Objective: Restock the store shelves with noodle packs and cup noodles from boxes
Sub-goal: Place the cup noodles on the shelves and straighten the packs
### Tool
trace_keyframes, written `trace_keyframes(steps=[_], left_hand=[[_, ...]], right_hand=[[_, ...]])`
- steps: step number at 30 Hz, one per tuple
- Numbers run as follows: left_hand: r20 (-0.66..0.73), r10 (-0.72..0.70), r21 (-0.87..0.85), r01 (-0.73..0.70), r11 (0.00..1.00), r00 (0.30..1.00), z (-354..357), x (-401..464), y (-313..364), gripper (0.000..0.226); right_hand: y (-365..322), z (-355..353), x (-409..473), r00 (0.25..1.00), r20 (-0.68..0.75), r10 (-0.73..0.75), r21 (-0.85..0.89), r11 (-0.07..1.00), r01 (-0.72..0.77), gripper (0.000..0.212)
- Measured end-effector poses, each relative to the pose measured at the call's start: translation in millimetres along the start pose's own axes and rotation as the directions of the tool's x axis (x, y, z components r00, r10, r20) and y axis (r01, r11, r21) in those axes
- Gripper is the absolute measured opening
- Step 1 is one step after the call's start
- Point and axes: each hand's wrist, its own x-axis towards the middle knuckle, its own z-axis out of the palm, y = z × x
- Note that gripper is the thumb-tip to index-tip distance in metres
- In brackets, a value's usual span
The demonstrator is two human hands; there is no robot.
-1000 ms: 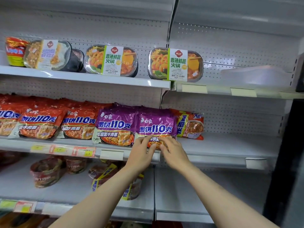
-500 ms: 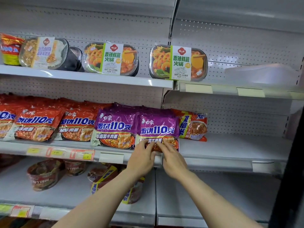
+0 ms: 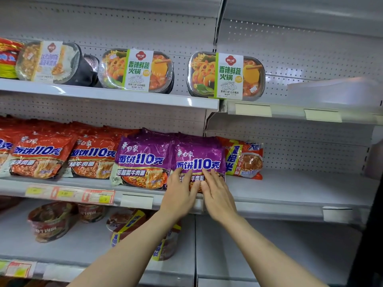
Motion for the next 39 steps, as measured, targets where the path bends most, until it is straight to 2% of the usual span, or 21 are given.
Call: trace_keyframes(steps=[6,11,17,19,21,24,27,30,34,39], left_hand=[[-0.004,-0.024,-0.019,0.024,1.000,1.000,0,9,-2,0.061],[0.024,-0.020,-0.005,0.020,1.000,1.000,3,11,-2,0.065],[0.040,0.015,-0.083,-0.012,0.996,0.999,-10,0,-9,0.060],[-0.008,0.020,-0.119,-0.021,0.993,1.000,-19,-7,-16,0.061],[-0.109,0.017,-0.136,-0.032,0.990,0.994,-33,-14,-26,0.065],[-0.237,-0.032,-0.144,-0.002,0.990,0.971,-58,-20,-54,0.068],[-0.269,-0.111,-0.126,0.079,0.989,0.957,-81,-25,-88,0.076],[-0.233,-0.166,-0.180,0.125,0.976,0.958,-102,-22,-113,0.077],[-0.099,-0.152,-0.221,0.127,0.967,0.983,-117,-14,-127,0.071],[0.033,-0.117,-0.259,0.122,0.958,0.993,-126,-7,-138,0.068]], right_hand=[[-3,-6,0,1.000,0.008,-0.029,0.040,0.999,0.029,0.052],[5,-2,2,0.999,0.024,-0.023,0.004,1.000,0.023,0.053],[8,8,4,0.999,0.042,0.008,-0.075,0.997,-0.005,0.063],[3,12,3,1.000,0.005,0.025,-0.125,0.992,-0.025,0.069],[-10,17,-1,0.999,-0.024,0.022,-0.147,0.989,-0.026,0.064],[-44,28,-3,0.997,-0.058,-0.041,-0.068,0.997,0.037,0.060],[-80,46,0,0.997,-0.056,-0.052,0.070,0.996,0.056,0.060],[-117,64,6,0.997,-0.036,-0.069,0.199,0.977,0.075,0.054],[-151,84,19,0.997,-0.035,-0.063,0.310,0.948,0.071,0.052],[-157,101,24,0.999,-0.043,-0.001,0.248,0.969,0.011,0.054]])
